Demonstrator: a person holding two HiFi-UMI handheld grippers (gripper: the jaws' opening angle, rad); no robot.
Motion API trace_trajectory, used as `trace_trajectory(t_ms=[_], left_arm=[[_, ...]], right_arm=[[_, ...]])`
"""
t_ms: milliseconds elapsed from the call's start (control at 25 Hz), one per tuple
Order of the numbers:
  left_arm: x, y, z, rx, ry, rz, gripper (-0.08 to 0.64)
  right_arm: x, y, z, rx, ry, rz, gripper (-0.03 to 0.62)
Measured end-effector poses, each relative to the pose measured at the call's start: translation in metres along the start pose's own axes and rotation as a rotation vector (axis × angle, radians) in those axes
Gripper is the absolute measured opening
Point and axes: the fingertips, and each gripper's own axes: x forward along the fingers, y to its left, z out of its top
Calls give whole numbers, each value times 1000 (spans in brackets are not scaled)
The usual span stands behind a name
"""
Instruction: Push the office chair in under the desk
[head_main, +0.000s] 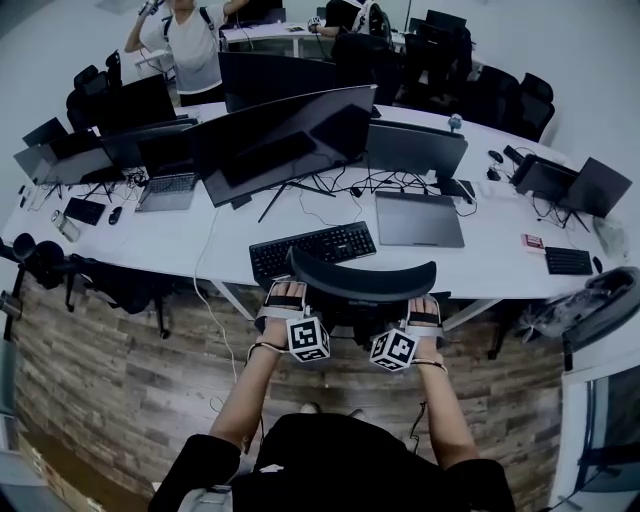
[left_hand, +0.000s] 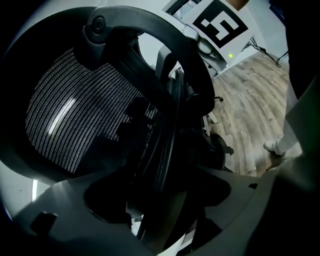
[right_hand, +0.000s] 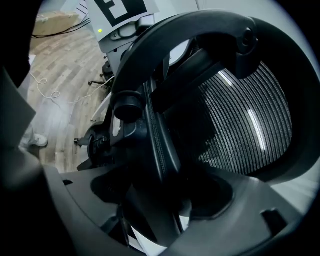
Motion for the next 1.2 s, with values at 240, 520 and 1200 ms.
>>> trace_trajectory(t_ms=[240, 520, 1200], left_arm=[[1, 0, 1, -12, 22, 16, 370], [3, 2, 3, -21, 41, 34, 370], [2, -5, 0, -16, 68, 40, 370]], right_arm=[[0, -1, -1, -8, -25, 0, 328], [1, -3, -2, -15, -45, 8, 328], [-3, 0, -2, -31, -73, 18, 328]])
